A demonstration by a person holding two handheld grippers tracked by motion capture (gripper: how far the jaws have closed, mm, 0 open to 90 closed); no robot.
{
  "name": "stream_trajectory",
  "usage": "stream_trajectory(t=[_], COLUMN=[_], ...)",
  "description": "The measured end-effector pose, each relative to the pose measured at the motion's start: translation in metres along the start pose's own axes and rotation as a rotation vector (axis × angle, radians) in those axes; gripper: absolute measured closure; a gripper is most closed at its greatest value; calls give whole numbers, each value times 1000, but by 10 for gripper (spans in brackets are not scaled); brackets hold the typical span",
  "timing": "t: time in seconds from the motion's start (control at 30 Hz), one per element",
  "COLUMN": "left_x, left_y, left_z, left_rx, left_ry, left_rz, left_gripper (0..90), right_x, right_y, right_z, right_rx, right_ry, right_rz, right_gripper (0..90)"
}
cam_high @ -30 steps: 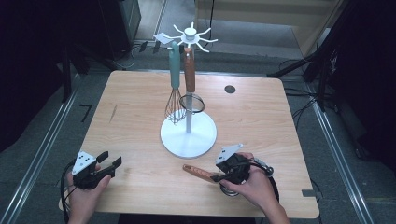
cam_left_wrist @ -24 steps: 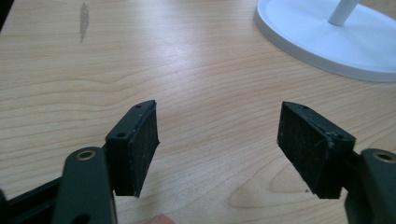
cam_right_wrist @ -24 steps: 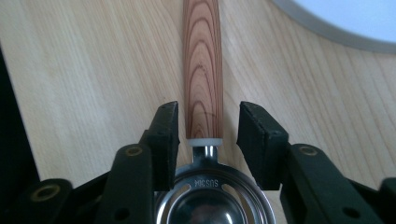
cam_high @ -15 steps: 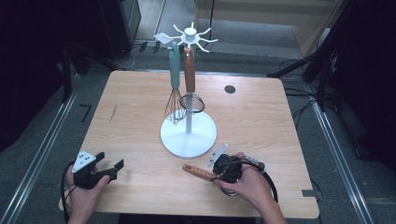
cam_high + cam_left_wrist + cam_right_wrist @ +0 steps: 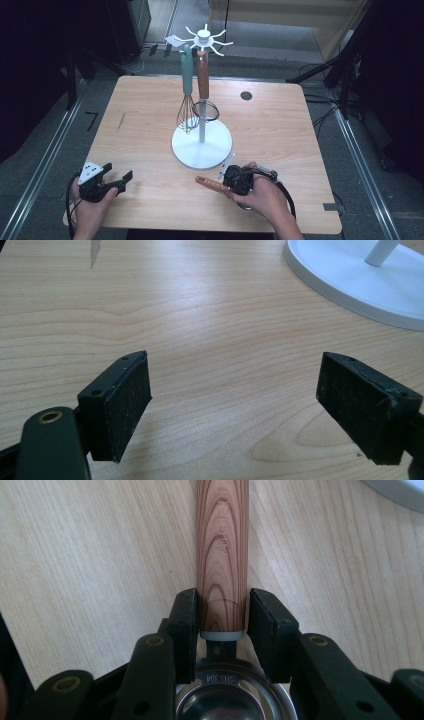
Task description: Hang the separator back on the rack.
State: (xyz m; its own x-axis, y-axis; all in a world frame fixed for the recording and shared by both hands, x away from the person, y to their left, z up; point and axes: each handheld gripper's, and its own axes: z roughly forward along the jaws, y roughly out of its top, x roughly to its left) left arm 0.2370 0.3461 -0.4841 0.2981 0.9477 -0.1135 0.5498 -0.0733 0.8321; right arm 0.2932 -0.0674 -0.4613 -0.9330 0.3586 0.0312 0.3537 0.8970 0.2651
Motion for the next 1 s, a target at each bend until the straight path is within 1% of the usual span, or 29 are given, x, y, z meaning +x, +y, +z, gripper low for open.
stream_trajectory(t=[0.07,0.17,0.33,0.4,0.43,0.5,0.57,0.63,0.7,0.73,0.8,0.9,0.97,1.0], left_x=[0,0,-1,-1,-1,-1,0,1,1,1,1,1,1,1], left_y=[0,0,0,0,0,0,0,0,0,0,0,0,0,0], left_z=[0,0,0,0,0,0,0,0,0,0,0,-1,-1,-1], left_rx=[1,1,2,1,1,1,0,-2,-9,-9,-12,-19,-18,-19], left_ry=[3,3,5,5,4,5,5,2,0,1,2,1,0,0], left_rz=[0,0,1,3,3,1,-1,-5,-11,-12,-12,-9,-6,-5], left_gripper=[143,143,143,143,143,143,143,143,143,143,143,142,141,140], right_x=[0,0,3,5,5,6,6,5,4,4,3,1,-1,-3], right_y=[1,1,5,5,5,4,2,0,-1,-2,-4,-7,-10,-12], right_z=[1,1,1,1,1,1,1,1,1,0,-3,-8,-12,-13], right_rx=[11,20,46,51,48,37,20,13,-7,-15,-40,-64,-88,-104], right_ry=[-6,-9,-29,-38,-45,-53,-44,-44,-28,-28,-17,-19,-14,-11], right_rz=[-11,-10,-3,5,-1,0,13,7,17,17,34,49,72,70], right_gripper=[667,696,708,709,711,712,712,713,713,714,714,714,714,714])
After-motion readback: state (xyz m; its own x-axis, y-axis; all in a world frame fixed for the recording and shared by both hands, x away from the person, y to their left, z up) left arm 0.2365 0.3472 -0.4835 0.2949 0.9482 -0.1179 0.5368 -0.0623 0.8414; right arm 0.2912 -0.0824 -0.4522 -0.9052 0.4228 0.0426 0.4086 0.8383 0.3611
